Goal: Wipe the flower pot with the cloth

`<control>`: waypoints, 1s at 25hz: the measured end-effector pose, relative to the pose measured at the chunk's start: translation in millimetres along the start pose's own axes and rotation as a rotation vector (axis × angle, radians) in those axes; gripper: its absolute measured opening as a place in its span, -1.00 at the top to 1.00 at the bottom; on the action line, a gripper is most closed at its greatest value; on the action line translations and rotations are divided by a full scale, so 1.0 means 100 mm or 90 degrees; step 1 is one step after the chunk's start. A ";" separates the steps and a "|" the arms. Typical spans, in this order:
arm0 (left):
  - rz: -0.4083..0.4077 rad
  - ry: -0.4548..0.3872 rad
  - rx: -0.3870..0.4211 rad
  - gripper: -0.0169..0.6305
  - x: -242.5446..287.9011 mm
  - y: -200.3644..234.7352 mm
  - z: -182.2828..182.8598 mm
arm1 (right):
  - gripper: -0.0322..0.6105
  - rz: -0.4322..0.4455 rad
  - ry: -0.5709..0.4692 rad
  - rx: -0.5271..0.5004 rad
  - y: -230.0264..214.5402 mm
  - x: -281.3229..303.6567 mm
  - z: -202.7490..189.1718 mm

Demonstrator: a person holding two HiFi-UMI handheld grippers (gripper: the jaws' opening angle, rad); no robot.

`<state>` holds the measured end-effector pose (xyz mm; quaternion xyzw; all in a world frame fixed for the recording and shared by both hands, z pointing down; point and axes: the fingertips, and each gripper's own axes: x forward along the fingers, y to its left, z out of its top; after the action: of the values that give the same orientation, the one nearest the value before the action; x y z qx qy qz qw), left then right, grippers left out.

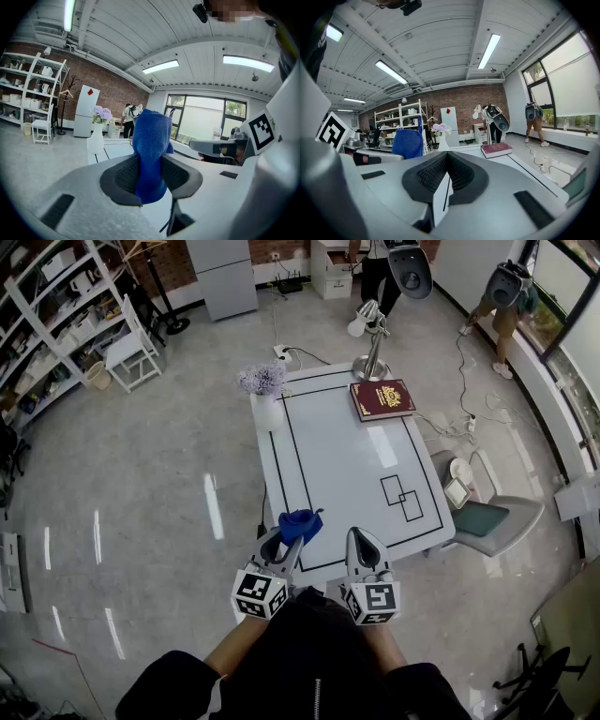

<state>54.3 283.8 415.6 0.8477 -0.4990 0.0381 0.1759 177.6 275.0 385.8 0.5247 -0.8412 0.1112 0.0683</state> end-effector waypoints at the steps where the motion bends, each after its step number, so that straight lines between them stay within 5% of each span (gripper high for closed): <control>1: -0.001 0.002 0.001 0.56 0.00 -0.01 0.00 | 0.88 0.001 0.001 0.000 0.00 0.00 0.00; 14: 0.019 0.018 -0.011 0.56 0.13 0.24 0.00 | 0.87 0.040 0.021 0.038 0.04 0.18 -0.09; 25: 0.053 0.020 -0.029 0.56 0.57 1.27 0.19 | 0.87 0.041 0.062 0.031 0.10 0.97 0.01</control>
<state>-28.9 174.0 444.6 0.8214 -0.5315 0.0476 0.2012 126.3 194.7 406.5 0.4928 -0.8505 0.1590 0.0924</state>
